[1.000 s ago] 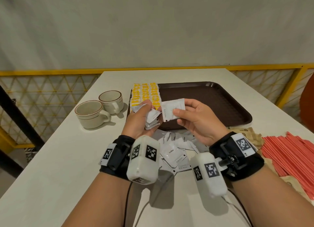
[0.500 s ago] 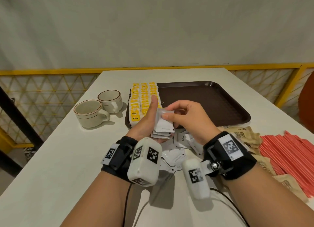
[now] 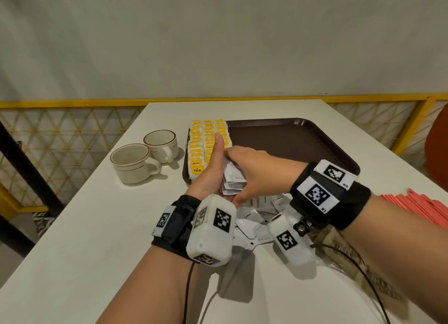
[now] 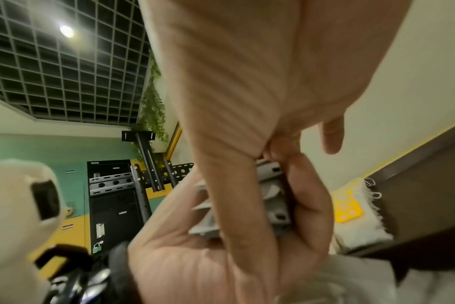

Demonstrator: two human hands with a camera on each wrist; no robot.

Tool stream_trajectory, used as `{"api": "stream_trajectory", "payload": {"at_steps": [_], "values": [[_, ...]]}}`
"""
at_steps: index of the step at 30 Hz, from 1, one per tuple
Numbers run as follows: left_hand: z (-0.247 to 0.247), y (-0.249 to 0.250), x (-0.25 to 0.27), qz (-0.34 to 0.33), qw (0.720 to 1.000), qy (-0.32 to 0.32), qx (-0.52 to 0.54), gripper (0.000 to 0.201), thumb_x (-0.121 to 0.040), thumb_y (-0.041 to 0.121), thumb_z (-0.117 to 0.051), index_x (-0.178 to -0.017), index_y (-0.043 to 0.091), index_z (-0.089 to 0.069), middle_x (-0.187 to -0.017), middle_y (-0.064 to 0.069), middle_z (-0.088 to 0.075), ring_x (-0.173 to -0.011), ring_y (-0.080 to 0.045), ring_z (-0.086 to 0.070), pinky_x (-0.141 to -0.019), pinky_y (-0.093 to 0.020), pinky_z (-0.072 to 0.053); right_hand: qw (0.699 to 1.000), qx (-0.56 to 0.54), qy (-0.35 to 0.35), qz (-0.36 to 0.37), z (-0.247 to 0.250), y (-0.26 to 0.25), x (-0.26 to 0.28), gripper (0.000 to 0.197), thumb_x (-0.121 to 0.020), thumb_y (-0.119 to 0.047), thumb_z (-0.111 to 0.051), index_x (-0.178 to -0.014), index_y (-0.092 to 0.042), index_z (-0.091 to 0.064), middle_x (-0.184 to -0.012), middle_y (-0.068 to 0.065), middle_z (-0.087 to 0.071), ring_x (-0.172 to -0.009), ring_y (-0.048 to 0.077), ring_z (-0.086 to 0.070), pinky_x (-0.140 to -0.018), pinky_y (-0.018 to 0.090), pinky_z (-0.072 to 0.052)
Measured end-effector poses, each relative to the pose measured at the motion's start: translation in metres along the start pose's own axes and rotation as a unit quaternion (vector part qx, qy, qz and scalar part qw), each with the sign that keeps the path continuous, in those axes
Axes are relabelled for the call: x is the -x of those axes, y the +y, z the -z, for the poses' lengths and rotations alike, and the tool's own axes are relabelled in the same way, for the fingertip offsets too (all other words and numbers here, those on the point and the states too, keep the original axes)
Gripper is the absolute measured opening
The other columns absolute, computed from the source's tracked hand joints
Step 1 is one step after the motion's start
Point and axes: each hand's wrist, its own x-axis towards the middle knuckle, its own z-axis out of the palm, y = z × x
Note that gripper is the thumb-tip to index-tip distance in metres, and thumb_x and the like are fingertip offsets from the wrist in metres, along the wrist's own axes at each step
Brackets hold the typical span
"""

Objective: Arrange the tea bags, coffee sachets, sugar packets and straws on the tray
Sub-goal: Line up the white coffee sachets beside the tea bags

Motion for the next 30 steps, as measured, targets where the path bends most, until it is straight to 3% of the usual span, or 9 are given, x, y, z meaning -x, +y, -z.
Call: {"api": "stream_trajectory", "payload": {"at_steps": [3,6,9,13,15,18,22,27,30], "values": [[-0.001,0.001,0.001,-0.003,0.999,0.030,0.027,0.071,-0.060,0.075,-0.054,-0.092,0.015,-0.072,-0.099,-0.011,-0.073,-0.096,-0.026,-0.068,-0.100,-0.049,-0.045,0.997,-0.073,0.029,-0.001,0.004,0.004,-0.003,0.080,-0.068,-0.027,-0.085,-0.136,-0.021,-0.043,-0.127,-0.005,-0.053,-0.115,0.013,-0.051,-0.100,0.037,-0.043],[-0.003,-0.002,0.003,-0.032,0.998,0.053,0.022,0.063,-0.060,0.061,-0.063,-0.102,0.015,-0.066,-0.090,-0.009,-0.074,-0.085,-0.024,-0.071,-0.086,-0.049,-0.053,0.993,-0.094,0.070,0.002,0.004,0.005,-0.006,0.074,-0.069,-0.030,-0.083,-0.133,-0.023,-0.047,-0.125,-0.007,-0.057,-0.114,0.012,-0.054,-0.100,0.042,-0.042],[-0.004,-0.007,0.005,-0.051,0.997,0.051,0.023,0.026,-0.075,0.034,-0.071,-0.091,0.014,-0.065,-0.073,-0.007,-0.072,-0.067,-0.019,-0.071,-0.068,-0.040,-0.055,0.994,-0.079,0.071,0.001,0.004,0.006,-0.005,0.080,-0.072,-0.031,-0.080,-0.141,-0.027,-0.040,-0.137,-0.011,-0.050,-0.119,0.008,-0.049,-0.107,0.041,-0.036],[-0.001,-0.003,0.006,-0.073,0.997,-0.009,-0.001,0.029,-0.065,0.023,-0.074,-0.090,0.015,-0.060,-0.071,-0.003,-0.060,-0.060,-0.014,-0.062,-0.051,-0.026,-0.052,0.992,-0.118,0.039,0.025,0.023,0.018,0.005,0.093,-0.066,-0.034,-0.086,-0.145,-0.029,-0.036,-0.144,-0.014,-0.040,-0.119,-0.003,-0.040,-0.099,0.012,-0.032],[0.000,-0.001,0.007,-0.070,0.997,-0.029,-0.017,0.038,-0.063,0.024,-0.075,-0.095,0.015,-0.057,-0.070,-0.002,-0.057,-0.055,-0.011,-0.055,-0.051,-0.023,-0.050,0.988,-0.142,0.052,0.041,0.031,0.025,0.010,0.077,-0.071,-0.030,-0.083,-0.139,-0.028,-0.046,-0.138,-0.015,-0.049,-0.123,-0.005,-0.042,-0.098,0.005,-0.031],[0.002,-0.001,0.008,-0.074,0.994,-0.037,-0.068,0.046,-0.062,0.028,-0.076,-0.102,0.015,-0.058,-0.070,-0.001,-0.058,-0.059,-0.011,-0.055,-0.052,-0.023,-0.051,0.978,-0.184,0.082,0.059,0.034,0.029,0.014,0.045,-0.083,-0.021,-0.074,-0.126,-0.023,-0.061,-0.121,-0.012,-0.063,-0.113,-0.004,-0.055,-0.103,0.021,-0.042],[0.000,0.001,0.010,-0.079,0.989,-0.052,-0.117,0.050,-0.063,0.032,-0.073,-0.108,0.016,-0.059,-0.071,0.000,-0.059,-0.061,-0.011,-0.057,-0.055,-0.022,-0.053,0.968,-0.215,0.112,0.064,0.029,0.030,0.014,0.026,-0.084,-0.019,-0.071,-0.110,-0.016,-0.070,-0.105,-0.004,-0.070,-0.098,0.006,-0.064,-0.093,0.034,-0.050],[0.000,-0.001,0.010,-0.072,0.988,-0.046,-0.131,0.065,-0.063,0.035,-0.072,-0.122,0.014,-0.056,-0.074,-0.001,-0.064,-0.064,-0.012,-0.060,-0.057,-0.022,-0.053,0.964,-0.246,0.083,0.054,0.031,0.034,0.015,0.027,-0.077,-0.026,-0.075,-0.100,-0.014,-0.071,-0.091,-0.001,-0.072,-0.081,0.007,-0.067,-0.076,0.017,-0.052],[0.000,-0.001,0.010,-0.070,0.988,-0.050,-0.125,0.062,-0.065,0.035,-0.071,-0.122,0.015,-0.056,-0.073,-0.002,-0.064,-0.063,-0.012,-0.059,-0.056,-0.022,-0.051,0.963,-0.248,0.096,0.050,0.033,0.039,0.016,0.019,-0.078,-0.016,-0.078,-0.096,-0.015,-0.070,-0.089,0.001,-0.071,-0.081,0.013,-0.067,-0.076,0.018,-0.053]]}}
